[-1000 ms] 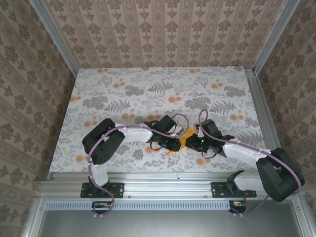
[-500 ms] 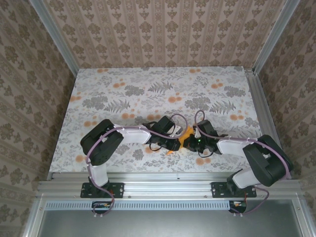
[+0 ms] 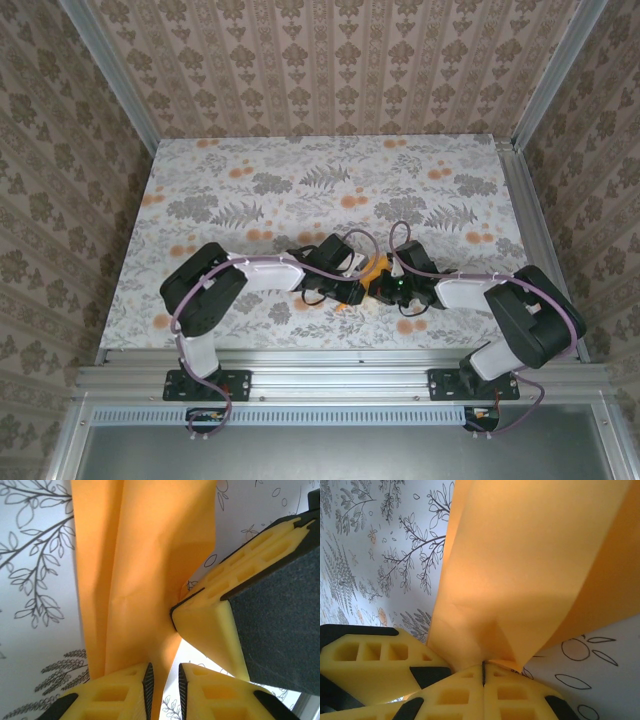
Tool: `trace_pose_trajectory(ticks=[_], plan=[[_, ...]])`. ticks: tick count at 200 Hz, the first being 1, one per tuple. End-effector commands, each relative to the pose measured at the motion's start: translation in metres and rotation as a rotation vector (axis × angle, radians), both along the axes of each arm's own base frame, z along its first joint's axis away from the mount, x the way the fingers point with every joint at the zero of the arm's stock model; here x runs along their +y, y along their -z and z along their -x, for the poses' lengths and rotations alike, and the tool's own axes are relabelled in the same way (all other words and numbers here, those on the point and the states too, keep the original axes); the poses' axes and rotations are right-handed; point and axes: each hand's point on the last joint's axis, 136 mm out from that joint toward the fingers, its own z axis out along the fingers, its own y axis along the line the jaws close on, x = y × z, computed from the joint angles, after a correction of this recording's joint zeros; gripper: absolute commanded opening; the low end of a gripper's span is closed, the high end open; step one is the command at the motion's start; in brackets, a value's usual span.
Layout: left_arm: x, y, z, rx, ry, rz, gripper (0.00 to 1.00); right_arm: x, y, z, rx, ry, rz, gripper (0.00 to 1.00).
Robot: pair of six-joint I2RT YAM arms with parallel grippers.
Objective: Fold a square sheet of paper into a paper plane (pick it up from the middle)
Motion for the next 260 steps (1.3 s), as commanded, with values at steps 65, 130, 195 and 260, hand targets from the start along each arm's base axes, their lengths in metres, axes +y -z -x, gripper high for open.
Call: trace_pose_trajectory(ticks=[65, 130, 195, 260], plan=[[0.042, 0.001, 0.006, -0.050, -0.040, -0.174, 0.26, -0.005, 0.010, 0.003, 0.023, -0.007, 0.045, 0.07], [0.046, 0.002, 0.022, -0.047, -0.034, -0.195, 0.25, -0.006, 0.012, 0.004, 0.028, -0.008, 0.054, 0.07], [0.061, 0.017, 0.026, -0.060, -0.036, -0.274, 0.24, -0.007, 0.012, 0.005, 0.032, -0.007, 0.058, 0.07], [0.066, 0.027, 0.024, -0.065, -0.040, -0.308, 0.21, -0.001, -0.005, -0.003, -0.013, -0.011, 0.026, 0.08]])
